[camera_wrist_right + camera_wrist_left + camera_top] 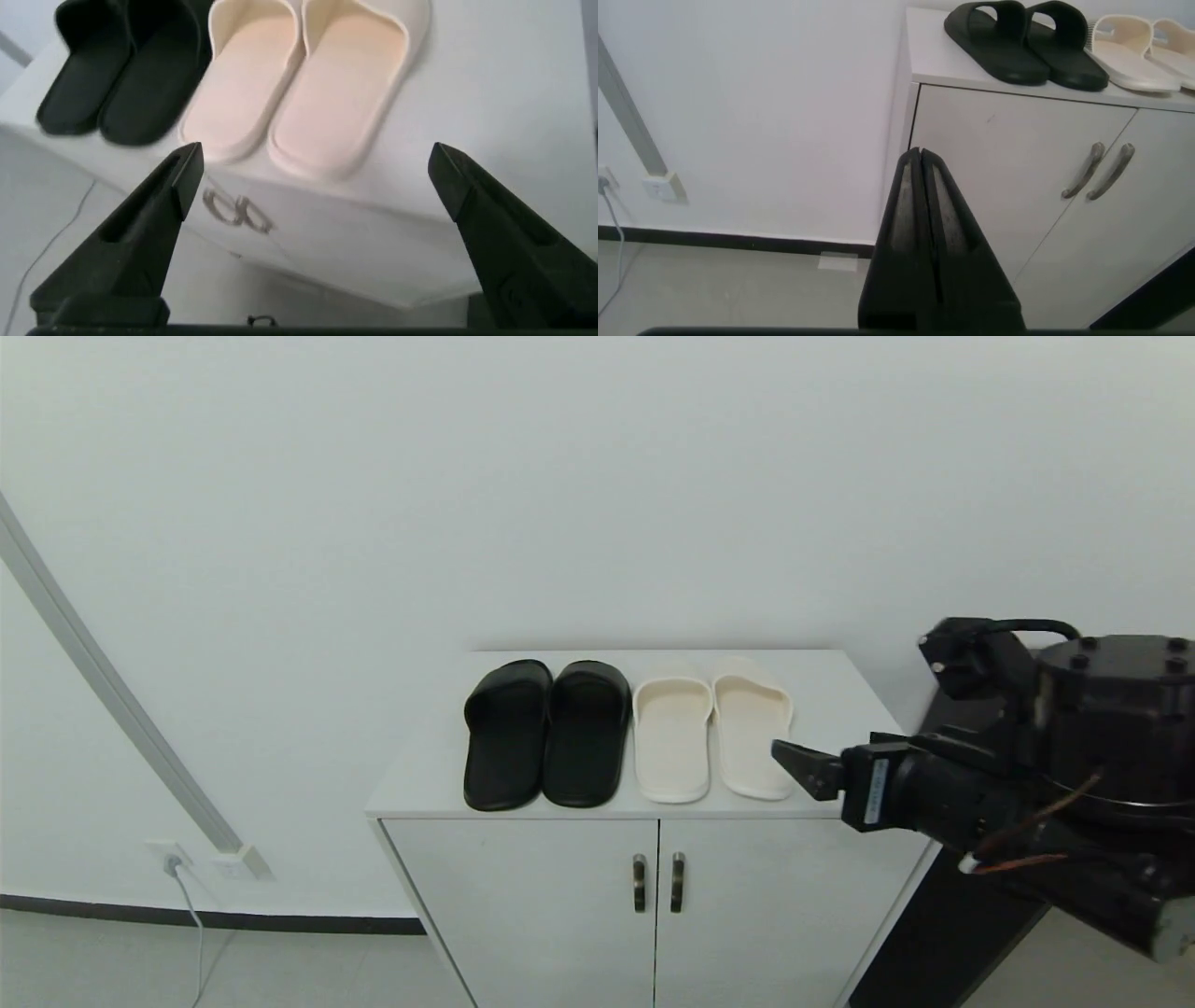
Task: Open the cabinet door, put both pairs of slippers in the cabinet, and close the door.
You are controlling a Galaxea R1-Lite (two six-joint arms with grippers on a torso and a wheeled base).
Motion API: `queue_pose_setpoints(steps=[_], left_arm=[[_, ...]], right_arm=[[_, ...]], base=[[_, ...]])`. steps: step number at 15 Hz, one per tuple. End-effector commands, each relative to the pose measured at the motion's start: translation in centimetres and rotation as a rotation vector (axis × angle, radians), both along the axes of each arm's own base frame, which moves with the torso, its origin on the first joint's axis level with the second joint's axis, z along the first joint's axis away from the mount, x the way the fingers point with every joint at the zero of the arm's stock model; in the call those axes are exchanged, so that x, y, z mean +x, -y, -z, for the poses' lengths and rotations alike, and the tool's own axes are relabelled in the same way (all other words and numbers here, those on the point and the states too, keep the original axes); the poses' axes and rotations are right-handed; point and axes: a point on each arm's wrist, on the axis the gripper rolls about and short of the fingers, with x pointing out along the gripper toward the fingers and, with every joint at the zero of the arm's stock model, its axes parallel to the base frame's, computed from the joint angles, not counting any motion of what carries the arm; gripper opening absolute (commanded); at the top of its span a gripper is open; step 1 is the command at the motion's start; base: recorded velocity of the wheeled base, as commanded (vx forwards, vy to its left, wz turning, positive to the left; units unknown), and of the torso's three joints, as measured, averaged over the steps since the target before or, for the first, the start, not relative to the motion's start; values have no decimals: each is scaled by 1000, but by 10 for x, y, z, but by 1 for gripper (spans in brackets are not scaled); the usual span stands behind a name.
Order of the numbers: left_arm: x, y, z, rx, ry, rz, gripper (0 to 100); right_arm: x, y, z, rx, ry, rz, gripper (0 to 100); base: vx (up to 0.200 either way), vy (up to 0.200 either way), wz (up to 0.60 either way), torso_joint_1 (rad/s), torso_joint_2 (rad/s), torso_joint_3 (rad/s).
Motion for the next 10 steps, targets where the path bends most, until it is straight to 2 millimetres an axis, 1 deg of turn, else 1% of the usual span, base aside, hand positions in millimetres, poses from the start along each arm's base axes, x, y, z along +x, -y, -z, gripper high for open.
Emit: queue_pose_setpoints(steps=[1,3,4,5,6,9,10], left_arm=[[0,0,0,0,0,-1,0],[0,0,0,0,0,0,0],[0,0,0,0,0,-1,0],[0,0,0,0,-1,-1,0],[0,0,0,0,-1,-1,0],[0,0,0,-2,-1,-1,0],[0,0,0,0,0,-1,0]], right_arm=[[38,-42,16,-45,-20,55,100],[51,-59,16,-47,-5,82,100],[62,-70,20,-56,3,124,100],[65,-72,21,-57,5,129,100],[79,-86,28,-70,12,173,100],[96,-101,40,-85,16,219,100],[99,-103,42,-86,17,228,100]], base=[[0,0,0,0,0,0],[0,0,0,0,0,0],[0,0,0,0,0,0],[0,0,0,0,0,0],[0,0,0,0,0,0],[0,0,0,0,0,0],[0,0,0,0,0,0]])
